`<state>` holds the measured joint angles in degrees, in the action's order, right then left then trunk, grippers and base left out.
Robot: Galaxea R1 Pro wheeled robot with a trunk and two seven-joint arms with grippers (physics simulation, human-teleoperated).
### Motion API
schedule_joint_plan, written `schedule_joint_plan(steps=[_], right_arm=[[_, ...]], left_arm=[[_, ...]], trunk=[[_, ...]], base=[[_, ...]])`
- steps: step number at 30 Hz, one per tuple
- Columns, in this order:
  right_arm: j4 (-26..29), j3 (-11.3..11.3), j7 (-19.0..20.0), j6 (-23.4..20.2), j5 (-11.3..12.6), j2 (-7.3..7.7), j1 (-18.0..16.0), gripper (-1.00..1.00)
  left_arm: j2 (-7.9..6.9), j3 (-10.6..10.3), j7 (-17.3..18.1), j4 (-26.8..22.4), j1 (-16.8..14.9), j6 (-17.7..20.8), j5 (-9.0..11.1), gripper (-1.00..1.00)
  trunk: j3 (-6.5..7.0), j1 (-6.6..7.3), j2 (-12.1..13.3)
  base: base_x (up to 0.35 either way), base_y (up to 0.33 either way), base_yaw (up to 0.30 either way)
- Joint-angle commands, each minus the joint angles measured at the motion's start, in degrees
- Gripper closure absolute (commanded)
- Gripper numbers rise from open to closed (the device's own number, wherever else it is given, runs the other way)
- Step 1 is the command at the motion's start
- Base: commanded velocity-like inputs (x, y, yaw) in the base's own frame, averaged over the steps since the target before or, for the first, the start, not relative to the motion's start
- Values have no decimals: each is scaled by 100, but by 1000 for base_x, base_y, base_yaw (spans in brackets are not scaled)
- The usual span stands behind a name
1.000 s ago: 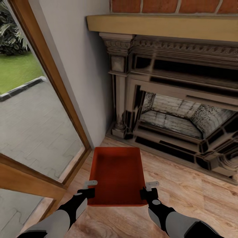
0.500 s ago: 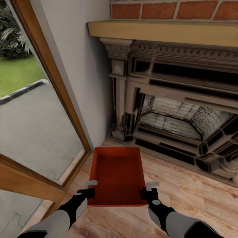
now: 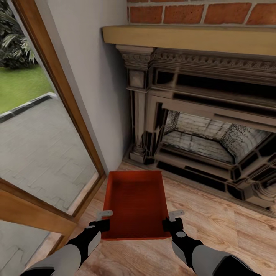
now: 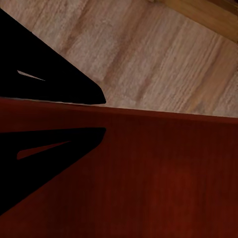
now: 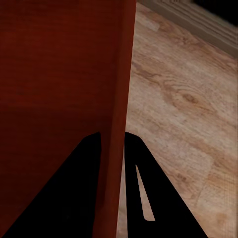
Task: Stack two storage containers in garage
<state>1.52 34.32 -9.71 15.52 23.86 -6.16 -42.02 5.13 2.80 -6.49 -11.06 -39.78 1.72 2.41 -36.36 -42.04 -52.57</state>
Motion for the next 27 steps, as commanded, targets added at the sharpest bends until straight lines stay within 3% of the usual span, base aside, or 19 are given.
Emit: schedule_joint_plan(steps=[1, 7, 16, 23, 24, 27], right_arm=[[-6, 16, -23, -15, 10, -28, -1, 100], [-17, -6, -31, -15, 67, -52, 0, 100], [-21, -290, -31, -7, -186, -58, 0, 100], [-38, -283, -31, 3, -181, -62, 0, 100], [-58, -391, -29, 8, -182, -96, 0, 100], [-126, -391, -24, 30, -187, -96, 0, 100]], left_arm=[[6, -7, -38, -42, 3, 51, 11, 100], [-2, -70, -35, -182, 5, 199, 30, 100], [-2, -122, -36, -245, 5, 211, 52, 100], [-3, -122, -36, -169, 5, 206, 60, 100], [-3, -122, -35, -150, 5, 206, 61, 100], [-3, -122, -35, -111, 5, 206, 65, 100]], trunk=[[-4, 0, -3], [-4, 0, -3], [-4, 0, -3], [-4, 0, -3], [-4, 0, -3], [-4, 0, -3]], base=[[0, 0, 0], [0, 0, 0], [0, 0, 0], [0, 0, 0], [0, 0, 0], [0, 0, 0]])
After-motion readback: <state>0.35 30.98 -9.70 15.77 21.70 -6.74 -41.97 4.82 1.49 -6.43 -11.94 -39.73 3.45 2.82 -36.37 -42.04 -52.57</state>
